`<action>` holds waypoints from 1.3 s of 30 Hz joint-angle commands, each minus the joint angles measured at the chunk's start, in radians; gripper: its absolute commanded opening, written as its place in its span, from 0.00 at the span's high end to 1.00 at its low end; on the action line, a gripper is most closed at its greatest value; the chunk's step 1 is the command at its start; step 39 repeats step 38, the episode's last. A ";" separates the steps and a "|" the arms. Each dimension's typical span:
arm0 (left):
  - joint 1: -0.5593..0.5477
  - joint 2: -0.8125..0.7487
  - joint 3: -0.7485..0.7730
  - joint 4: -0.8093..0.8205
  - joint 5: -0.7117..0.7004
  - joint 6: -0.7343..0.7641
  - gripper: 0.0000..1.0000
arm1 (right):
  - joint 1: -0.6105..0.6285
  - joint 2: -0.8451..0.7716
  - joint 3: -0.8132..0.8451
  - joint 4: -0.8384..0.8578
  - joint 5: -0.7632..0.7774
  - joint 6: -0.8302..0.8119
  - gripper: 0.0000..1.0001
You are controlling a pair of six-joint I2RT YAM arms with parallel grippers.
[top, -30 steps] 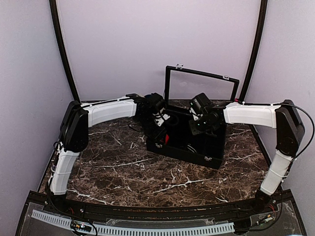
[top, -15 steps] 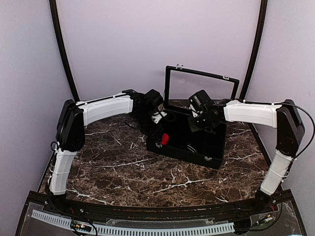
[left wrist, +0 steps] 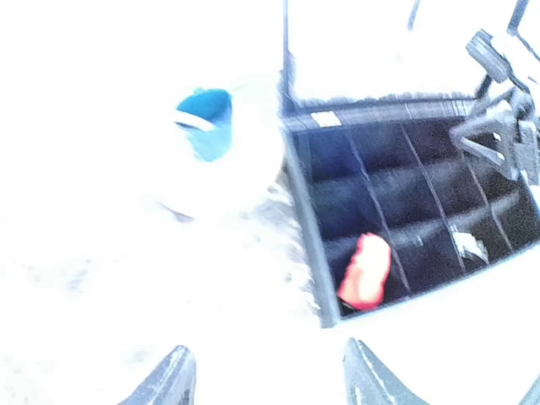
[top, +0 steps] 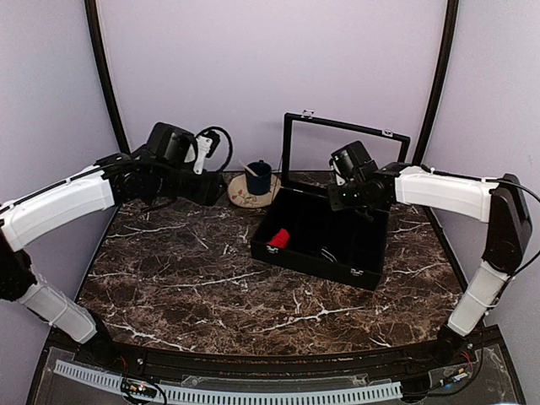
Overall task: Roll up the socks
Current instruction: Reset both arms
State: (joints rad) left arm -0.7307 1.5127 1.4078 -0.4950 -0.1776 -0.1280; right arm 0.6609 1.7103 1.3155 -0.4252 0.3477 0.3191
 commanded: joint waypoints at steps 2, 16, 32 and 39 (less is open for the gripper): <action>0.057 -0.268 -0.283 0.309 -0.213 -0.028 0.38 | -0.033 -0.110 -0.018 0.069 0.127 -0.007 0.56; 0.237 -0.428 -0.587 0.530 -0.225 0.048 0.36 | -0.203 -0.612 -0.459 0.134 0.419 0.126 0.57; 0.295 -0.490 -0.780 0.669 -0.178 0.107 0.35 | -0.318 -0.734 -0.579 -0.022 0.495 0.341 0.24; 0.300 -0.493 -0.805 0.685 -0.183 0.116 0.35 | -0.318 -0.755 -0.580 -0.021 0.534 0.344 0.23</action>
